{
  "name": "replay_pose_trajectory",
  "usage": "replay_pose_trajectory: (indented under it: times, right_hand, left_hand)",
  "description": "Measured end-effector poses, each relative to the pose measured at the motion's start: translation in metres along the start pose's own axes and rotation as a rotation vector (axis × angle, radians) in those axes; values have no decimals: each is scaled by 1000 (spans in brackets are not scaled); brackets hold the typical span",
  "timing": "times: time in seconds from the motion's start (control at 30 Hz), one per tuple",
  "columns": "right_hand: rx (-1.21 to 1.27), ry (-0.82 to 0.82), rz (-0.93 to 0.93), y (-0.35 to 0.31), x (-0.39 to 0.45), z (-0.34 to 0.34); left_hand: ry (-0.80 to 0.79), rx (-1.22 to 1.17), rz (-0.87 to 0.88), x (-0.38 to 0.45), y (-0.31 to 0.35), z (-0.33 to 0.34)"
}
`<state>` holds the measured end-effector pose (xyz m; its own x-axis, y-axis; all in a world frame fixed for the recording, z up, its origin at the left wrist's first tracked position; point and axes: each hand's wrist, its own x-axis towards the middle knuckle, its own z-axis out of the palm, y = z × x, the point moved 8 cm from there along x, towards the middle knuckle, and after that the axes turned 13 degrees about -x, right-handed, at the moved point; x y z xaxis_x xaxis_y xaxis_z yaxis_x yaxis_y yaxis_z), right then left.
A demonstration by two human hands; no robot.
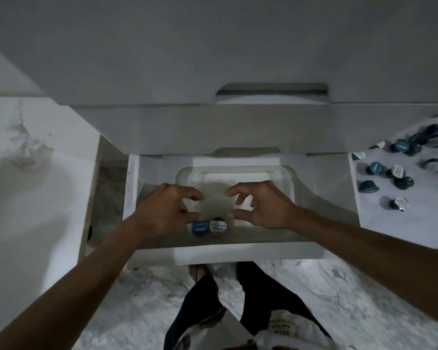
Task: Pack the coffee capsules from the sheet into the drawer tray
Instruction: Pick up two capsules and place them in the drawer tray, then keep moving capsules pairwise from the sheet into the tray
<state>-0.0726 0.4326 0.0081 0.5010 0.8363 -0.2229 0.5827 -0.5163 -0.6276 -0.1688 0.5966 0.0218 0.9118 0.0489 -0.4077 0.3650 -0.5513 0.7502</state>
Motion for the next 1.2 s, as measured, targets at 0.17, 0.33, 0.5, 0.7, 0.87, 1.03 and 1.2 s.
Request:
replay_pose_trajectory:
  times: [0.17,0.33,0.5,0.7,0.87,1.03,1.2]
  right_hand:
    - [291,267,238,-6,-33,-41]
    - [400,401,321,-13,-76,-65]
    - [442,555,348,13,-141,-103]
    - [380,689,436,108,-268,-156]
    - [287,739,588,208,-374,-188]
    - [252,741,671,272,-420,-223]
    - [230,743,675,322,-407,-259]
  left_hand:
    - [131,-65,67,-14,34,-20]
    - [229,-134,101,-14,80,-13]
    - [303,-196,214,-7,162,23]
    - [279,-244,307,22,282,132]
    - [273,-254,325,53,349,242]
    - [319,-228,270,86,382,302]
    - [351,-198,266,137,403,330]
